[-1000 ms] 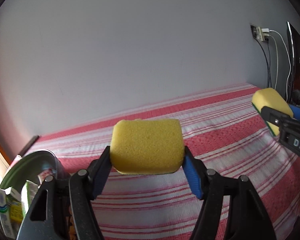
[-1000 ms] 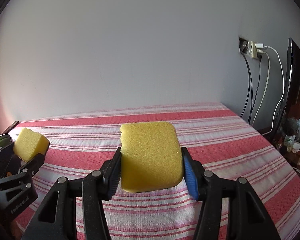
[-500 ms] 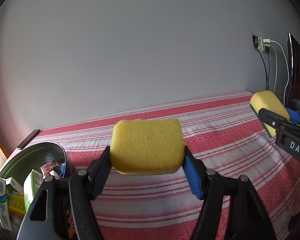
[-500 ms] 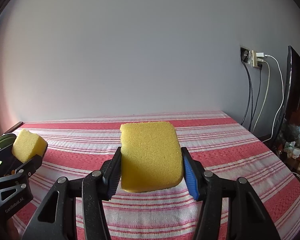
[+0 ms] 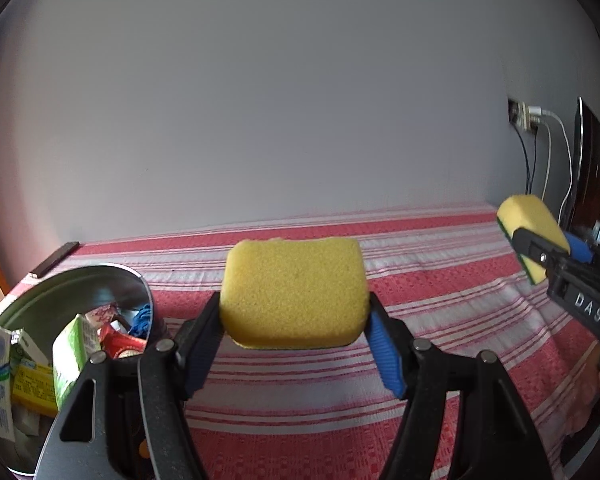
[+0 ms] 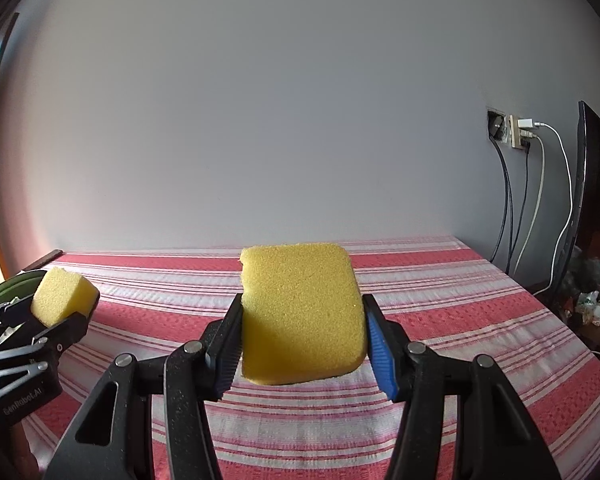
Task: Organize objects
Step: 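Carry the small sponge with left gripper while right gripper carries large sponge over tin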
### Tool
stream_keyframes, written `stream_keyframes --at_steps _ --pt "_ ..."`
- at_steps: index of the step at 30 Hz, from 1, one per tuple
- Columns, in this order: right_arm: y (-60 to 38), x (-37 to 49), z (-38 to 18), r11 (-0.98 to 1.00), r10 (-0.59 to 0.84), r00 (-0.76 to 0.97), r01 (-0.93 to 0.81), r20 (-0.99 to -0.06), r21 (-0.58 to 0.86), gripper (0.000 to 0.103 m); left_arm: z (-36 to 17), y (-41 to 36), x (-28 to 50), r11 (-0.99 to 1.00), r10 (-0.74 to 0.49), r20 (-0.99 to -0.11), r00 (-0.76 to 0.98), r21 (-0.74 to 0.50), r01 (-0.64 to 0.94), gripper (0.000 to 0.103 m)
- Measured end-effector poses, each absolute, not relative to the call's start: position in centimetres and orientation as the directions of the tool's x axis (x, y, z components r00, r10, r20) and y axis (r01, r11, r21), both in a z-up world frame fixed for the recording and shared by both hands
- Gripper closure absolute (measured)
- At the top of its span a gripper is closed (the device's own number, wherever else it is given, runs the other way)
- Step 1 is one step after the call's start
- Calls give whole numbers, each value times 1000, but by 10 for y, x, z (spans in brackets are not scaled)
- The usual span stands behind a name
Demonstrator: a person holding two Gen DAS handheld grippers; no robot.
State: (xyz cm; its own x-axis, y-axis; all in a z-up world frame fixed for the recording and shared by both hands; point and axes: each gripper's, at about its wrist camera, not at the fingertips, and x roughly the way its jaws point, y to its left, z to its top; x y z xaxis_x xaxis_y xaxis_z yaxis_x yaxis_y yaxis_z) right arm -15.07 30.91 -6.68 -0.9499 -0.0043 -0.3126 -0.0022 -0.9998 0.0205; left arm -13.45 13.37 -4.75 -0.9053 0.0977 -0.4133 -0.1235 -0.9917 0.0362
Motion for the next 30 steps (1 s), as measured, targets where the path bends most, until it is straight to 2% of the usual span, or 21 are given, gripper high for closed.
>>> stream_keyframes --at_steps 6,11,21,30 --pt "287 -138 -66 -999 -27 -961 36 -277 -26 45 -47 124 -129 -994 98 -409 -907 13 -113 35" --pt "271 -136 -67 -997 -69 -957 79 -283 -25 45 -46 120 -120 -995 89 -383 -920 14 -102 35" --pt "248 -138 -68 -989 -142 -943 148 -301 2 45 -48 93 -111 -997 81 -399 -913 -39 -71 35" --pt "219 -143 -56 -972 -228 -925 232 -305 23 45 -29 58 -90 -998 42 -339 -940 -54 -25 35"
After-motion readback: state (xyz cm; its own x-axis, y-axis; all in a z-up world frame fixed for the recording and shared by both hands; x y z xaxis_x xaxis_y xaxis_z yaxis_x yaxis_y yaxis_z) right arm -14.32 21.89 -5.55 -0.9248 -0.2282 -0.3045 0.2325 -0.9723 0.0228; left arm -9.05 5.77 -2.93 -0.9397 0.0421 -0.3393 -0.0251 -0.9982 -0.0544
